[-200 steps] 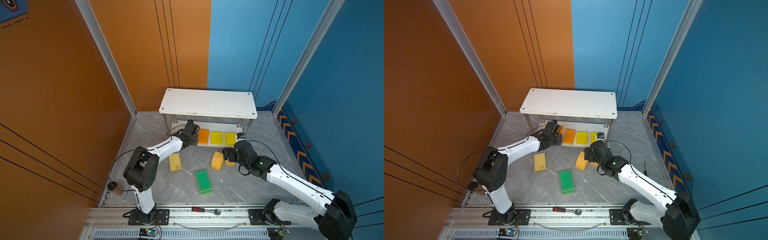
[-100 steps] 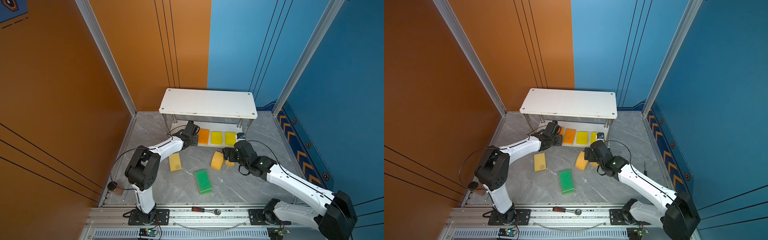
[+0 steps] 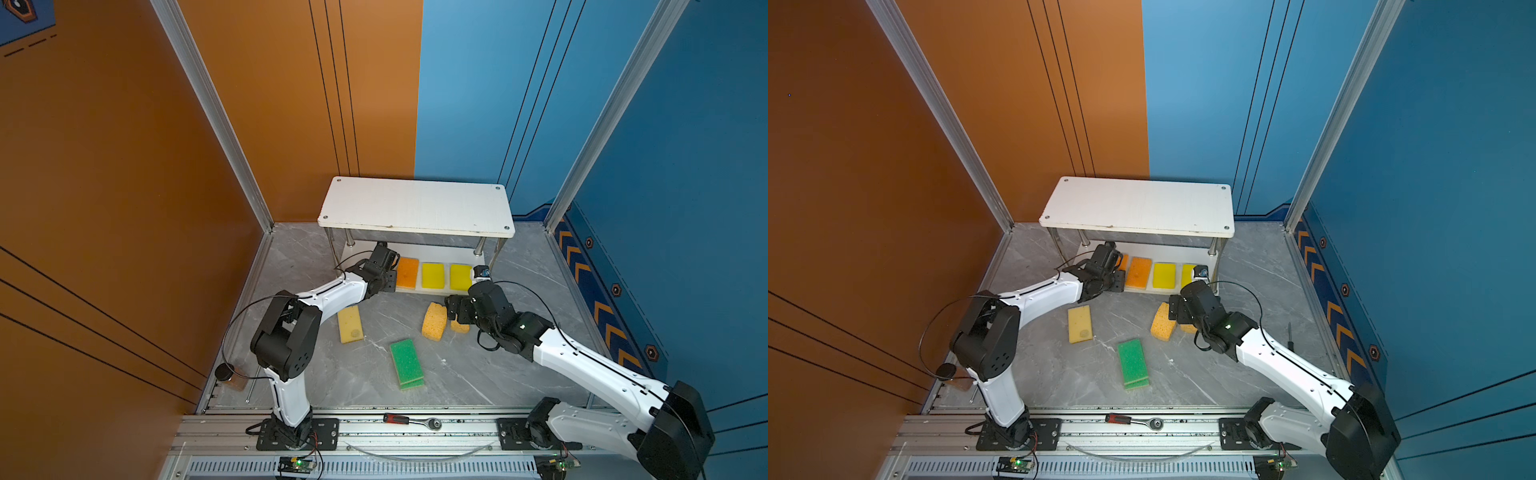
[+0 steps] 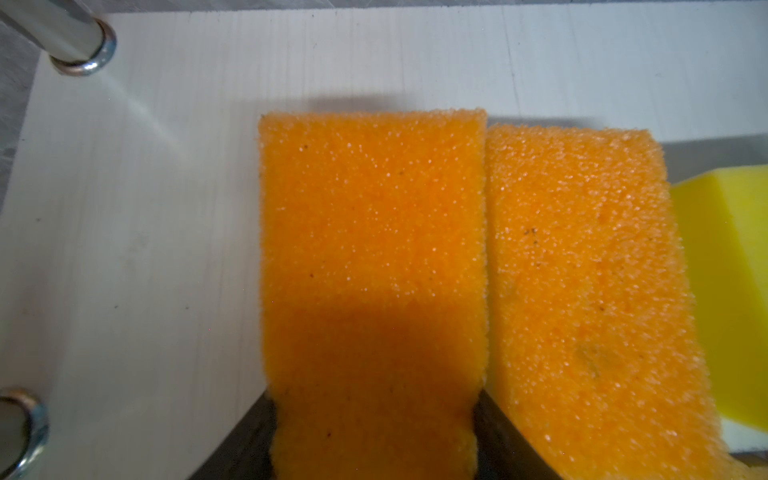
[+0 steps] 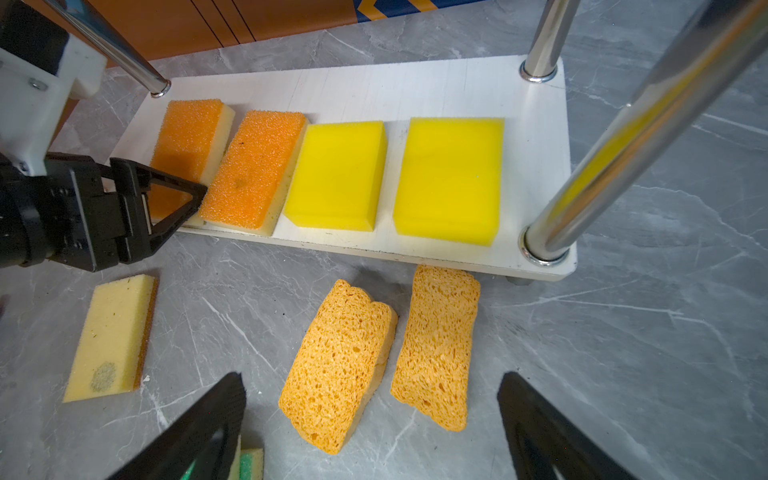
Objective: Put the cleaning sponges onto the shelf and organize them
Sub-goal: 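Lower the orange sponge onto the shelf beside the other orange sponge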
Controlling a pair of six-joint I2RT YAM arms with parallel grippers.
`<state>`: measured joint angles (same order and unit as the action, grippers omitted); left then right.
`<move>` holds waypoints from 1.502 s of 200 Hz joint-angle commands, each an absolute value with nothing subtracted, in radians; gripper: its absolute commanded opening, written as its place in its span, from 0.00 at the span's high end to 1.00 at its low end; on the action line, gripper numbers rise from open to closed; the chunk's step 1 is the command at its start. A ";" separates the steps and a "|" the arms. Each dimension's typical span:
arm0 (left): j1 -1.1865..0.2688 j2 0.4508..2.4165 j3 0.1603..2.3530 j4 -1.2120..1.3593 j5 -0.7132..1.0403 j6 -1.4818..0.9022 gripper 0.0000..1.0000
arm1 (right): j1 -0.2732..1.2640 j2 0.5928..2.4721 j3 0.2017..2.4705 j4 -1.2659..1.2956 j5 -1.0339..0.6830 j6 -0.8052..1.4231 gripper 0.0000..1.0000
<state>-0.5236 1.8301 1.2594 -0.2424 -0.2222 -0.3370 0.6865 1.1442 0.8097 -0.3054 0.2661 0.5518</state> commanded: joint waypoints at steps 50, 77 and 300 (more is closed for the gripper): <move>-0.523 1.868 1.278 -0.256 -0.186 -0.352 0.34 | 0.681 1.149 0.808 -0.318 0.296 0.564 0.06; -0.523 1.867 1.278 -0.256 -0.189 -0.355 0.31 | 0.681 1.153 0.807 -0.315 0.295 0.565 0.06; -0.529 1.804 1.241 -0.256 -0.211 -0.355 0.25 | 0.681 1.149 0.804 -0.310 0.290 0.568 0.06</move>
